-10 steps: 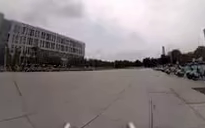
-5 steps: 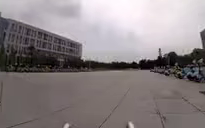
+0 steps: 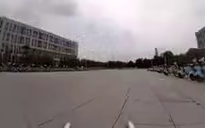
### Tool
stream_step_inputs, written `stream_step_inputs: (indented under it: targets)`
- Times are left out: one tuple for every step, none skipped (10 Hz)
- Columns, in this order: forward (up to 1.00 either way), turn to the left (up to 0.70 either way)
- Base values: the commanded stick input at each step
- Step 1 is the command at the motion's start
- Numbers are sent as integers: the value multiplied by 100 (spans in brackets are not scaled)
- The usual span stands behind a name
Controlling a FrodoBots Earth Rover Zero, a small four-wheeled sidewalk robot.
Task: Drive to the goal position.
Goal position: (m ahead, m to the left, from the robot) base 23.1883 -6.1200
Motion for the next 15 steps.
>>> stream_step_inputs:
  targets:
    - [85,0]
    - [85,0]
    - [85,0]
    - [85,0]
    - [85,0]
    - [85,0]
    - [85,0]
    - [85,0]
    - [85,-4]
    - [85,-21]
    - [85,-31]
    - [85,-22]
    - [85,-3]
    - [85,0]
    - [85,0]
